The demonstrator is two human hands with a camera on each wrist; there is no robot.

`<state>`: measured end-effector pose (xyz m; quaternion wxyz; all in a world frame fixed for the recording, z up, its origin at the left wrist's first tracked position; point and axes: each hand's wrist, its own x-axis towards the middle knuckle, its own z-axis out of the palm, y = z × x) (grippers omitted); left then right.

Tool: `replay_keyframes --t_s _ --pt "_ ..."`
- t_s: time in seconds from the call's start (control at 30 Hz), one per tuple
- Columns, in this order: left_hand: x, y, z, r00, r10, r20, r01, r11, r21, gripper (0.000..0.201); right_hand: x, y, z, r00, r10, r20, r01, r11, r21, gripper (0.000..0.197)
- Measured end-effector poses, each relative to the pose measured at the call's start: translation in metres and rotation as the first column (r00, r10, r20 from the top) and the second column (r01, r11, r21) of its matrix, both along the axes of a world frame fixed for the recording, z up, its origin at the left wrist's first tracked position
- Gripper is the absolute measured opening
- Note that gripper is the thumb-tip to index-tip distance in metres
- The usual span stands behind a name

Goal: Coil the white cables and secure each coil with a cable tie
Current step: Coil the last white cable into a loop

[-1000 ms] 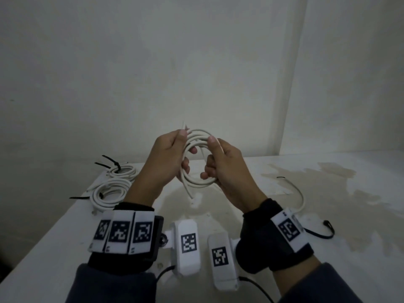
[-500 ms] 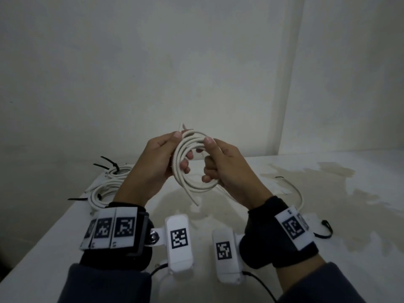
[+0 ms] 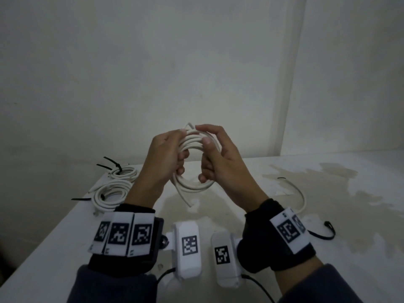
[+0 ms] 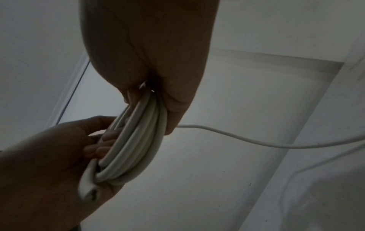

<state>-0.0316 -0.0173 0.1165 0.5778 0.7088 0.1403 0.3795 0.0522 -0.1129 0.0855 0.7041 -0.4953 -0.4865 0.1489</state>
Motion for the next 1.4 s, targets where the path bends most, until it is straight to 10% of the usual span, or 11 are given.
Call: replay_keyframes --t_s 0.4,0.67,0.97,1.27,1.4 --pt "-0.010 0.005 -0.001 0.984 -0.169 -0.053 0.176 0.969 0.171 0.035 0.001 -0.004 0.002 0.998 0.062 -0.015 -0.062 0.998 -0.020 0.017" --pt "-0.005 0.002 -0.004 0.960 -0.281 -0.008 0.281 0.960 0.010 0.033 0.002 -0.006 0.003 0.999 0.016 -0.036 -0.016 1.000 -0.012 0.017" --pt "-0.008 0.007 0.001 0.994 -0.002 -0.112 0.041 0.937 0.348 0.042 0.004 -0.012 0.011 0.984 -0.048 0.172 0.068 0.991 -0.112 0.035" --pt "-0.006 0.015 -0.004 0.984 0.148 -0.098 -0.061 0.799 0.598 0.064 0.022 -0.015 0.006 0.614 -0.576 0.540 0.630 0.770 0.104 0.009" --pt "-0.008 0.014 -0.001 0.983 0.183 -0.006 -0.144 0.794 0.590 0.056 0.024 -0.014 0.005 0.679 -0.493 0.543 0.498 0.854 0.153 0.009"
